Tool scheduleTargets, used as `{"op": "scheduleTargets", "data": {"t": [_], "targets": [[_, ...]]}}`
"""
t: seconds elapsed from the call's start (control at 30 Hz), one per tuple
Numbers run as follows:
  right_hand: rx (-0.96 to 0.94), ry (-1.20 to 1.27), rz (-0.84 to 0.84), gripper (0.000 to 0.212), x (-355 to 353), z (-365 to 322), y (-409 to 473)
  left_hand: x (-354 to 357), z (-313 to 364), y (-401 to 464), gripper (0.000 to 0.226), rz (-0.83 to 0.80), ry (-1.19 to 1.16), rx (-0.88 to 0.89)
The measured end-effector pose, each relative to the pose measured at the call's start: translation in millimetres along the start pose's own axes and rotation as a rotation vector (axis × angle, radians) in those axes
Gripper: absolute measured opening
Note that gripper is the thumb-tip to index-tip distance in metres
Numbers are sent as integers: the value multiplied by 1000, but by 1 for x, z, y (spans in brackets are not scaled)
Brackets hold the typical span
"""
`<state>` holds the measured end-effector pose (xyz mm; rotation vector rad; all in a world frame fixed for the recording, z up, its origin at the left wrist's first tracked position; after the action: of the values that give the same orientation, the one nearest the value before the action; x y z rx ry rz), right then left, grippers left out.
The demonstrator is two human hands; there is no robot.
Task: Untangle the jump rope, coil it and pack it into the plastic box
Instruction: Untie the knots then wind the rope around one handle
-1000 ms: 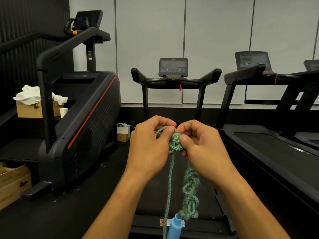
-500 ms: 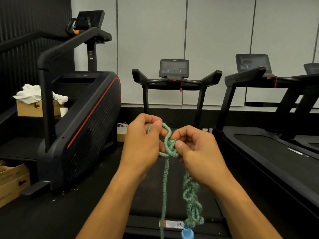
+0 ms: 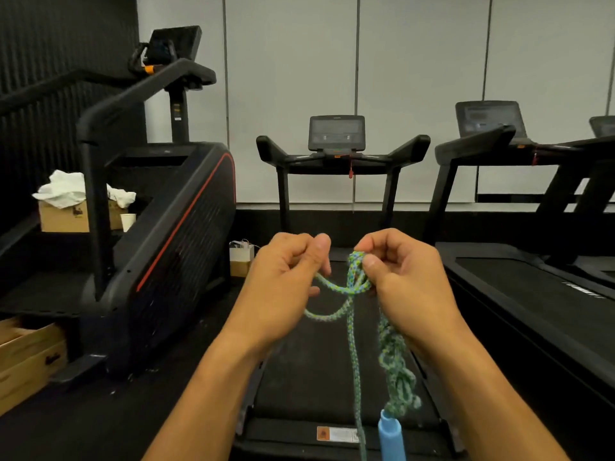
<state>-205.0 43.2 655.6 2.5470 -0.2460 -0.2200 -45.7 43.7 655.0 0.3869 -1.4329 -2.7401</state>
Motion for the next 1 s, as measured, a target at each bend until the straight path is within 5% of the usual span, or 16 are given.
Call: {"op": "scheduleTargets", "data": {"t": [0.1,0.2,0.43,0.67,1.0], "targets": [[-22,12,6,29,-1,-4,-1,6,-8,-2,42,-24,-153,-94],[-32,17,22,30,-5,-6,0,14,-10,-6,12,-189,-151,-136],[-38,9,33,28,-9,-6,-1,32,-6,-9,15,-379,-44,-22],[-46,-72,-74,35,-8,-2,-2,22,-9,1,13,-102,-225,-44],[-72,-187,-216,24,6,-4,-5,8,-8,5,18,43,123,61]]}}
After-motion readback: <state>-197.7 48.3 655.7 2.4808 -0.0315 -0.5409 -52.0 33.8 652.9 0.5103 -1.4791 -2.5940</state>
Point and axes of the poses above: each hand's wrist, its own y-axis towards the middle knuckle, its own x-axis out of the palm, z = x × y, the point moved 7 cm from there along y, towards the middle knuckle, and after that the axes turned 11 degrees about x, right-handed, at the moved point
